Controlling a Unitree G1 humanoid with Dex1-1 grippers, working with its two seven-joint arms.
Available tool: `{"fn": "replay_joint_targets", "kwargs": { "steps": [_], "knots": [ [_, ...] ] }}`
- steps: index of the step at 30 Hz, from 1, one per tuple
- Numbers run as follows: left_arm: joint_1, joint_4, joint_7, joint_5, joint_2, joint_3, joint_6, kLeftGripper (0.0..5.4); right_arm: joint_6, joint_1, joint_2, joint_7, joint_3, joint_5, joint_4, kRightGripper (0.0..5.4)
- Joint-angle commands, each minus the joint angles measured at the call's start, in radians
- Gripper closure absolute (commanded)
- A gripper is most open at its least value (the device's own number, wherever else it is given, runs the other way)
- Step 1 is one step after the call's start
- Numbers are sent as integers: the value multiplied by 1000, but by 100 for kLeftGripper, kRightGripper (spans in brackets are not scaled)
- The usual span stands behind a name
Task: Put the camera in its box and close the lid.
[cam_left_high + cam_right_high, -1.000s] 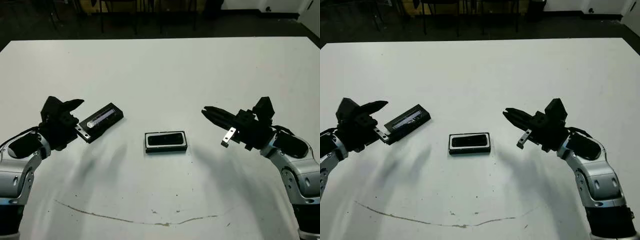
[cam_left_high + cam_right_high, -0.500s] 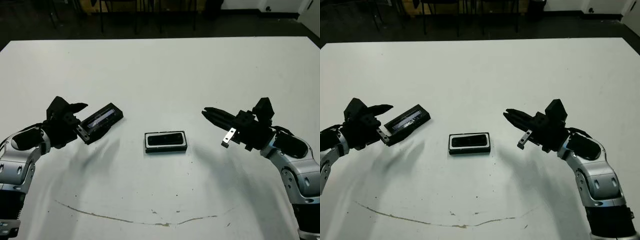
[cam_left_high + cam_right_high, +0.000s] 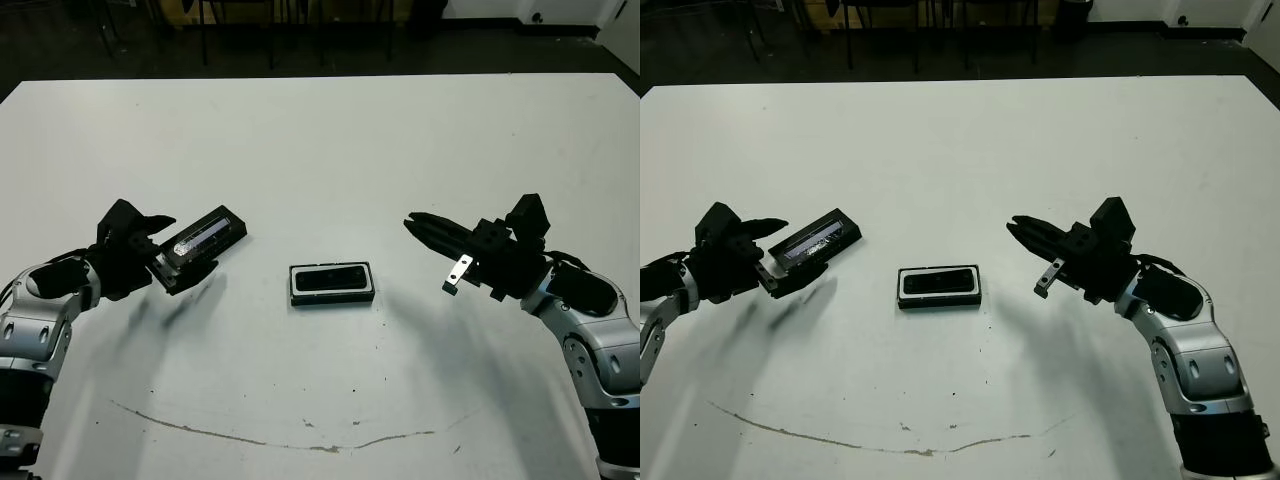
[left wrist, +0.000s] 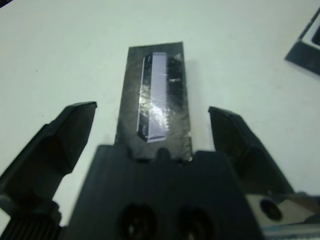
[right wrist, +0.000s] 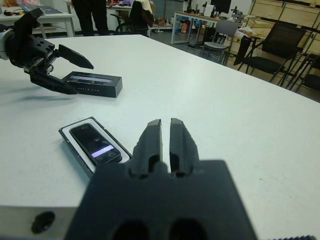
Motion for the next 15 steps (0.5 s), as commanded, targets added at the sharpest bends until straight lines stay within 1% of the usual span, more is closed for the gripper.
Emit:
{"fn": "replay_joint_targets", "kwargs": {
  "steps": [1, 3, 6, 10, 12, 15],
  "knots": [
    [-13, 43, 4, 18, 4, -10, -8, 2, 41, 19, -25, -10, -3, -7, -13, 540],
    [-16, 56, 6, 26, 5, -16, -10, 2, 53, 22, -30, -15, -4, -7, -24, 540],
    [-19, 67, 13, 39, 4, -23, -5, 2, 30, 25, -30, -7, -2, -8, -19, 540],
    [-21, 92, 8, 33, -8, -23, -20, 2, 33, 28, -31, -10, -1, -10, -23, 540],
    [-20, 105, 6, 24, -19, -18, -32, 2, 22, 31, -29, -5, -2, -7, -23, 540],
    [-19, 120, 10, 6, -39, -10, -35, 28, 31, 34, -28, 0, -7, 6, -21, 540]
  ]
}}
